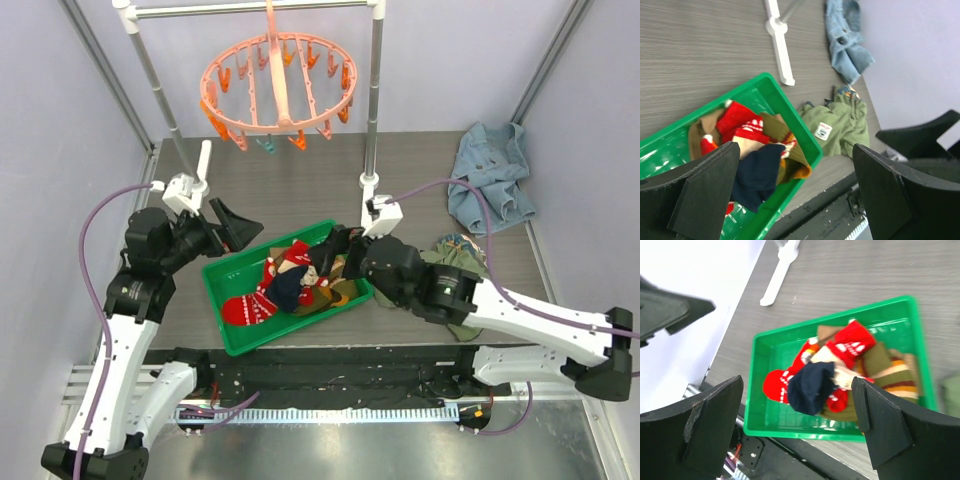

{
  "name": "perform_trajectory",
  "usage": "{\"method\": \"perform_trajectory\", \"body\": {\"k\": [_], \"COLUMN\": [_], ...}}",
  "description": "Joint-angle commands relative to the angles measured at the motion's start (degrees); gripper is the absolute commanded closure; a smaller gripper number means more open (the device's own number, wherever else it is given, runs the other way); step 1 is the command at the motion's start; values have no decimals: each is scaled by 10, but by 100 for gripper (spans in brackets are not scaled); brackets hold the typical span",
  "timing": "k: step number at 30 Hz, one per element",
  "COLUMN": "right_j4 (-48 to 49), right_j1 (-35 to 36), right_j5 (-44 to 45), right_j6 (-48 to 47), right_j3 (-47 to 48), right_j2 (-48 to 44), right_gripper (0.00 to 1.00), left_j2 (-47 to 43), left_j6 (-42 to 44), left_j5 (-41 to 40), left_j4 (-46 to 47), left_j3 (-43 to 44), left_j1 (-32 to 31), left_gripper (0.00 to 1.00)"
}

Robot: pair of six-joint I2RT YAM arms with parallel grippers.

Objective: Remove the socks clipped to the hanger

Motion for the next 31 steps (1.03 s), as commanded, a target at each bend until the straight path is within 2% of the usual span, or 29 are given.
{"method": "perform_trajectory", "body": {"k": [1, 5, 12, 31], "right_j4": [-48, -48, -47, -47], "right_j1": [2, 3, 1, 1], "right_j5": [66, 116, 137, 116], "right_j6": [-27, -17, -15, -17], "right_j3": [-3, -31, -55, -54], "right_j2": [-61, -130, -204, -207], "right_gripper": [0, 0, 0, 0], "left_j2": [-31, -55, -71, -77], "left_j6": [-5, -11, -2, 7], "left_j5": [66, 91, 84, 60], "left_j4": [11, 29, 14, -12], "left_j3": [4, -26, -23, 17], "left_j1": [2, 2, 2, 2], "left_gripper": [0, 0, 0, 0]}}
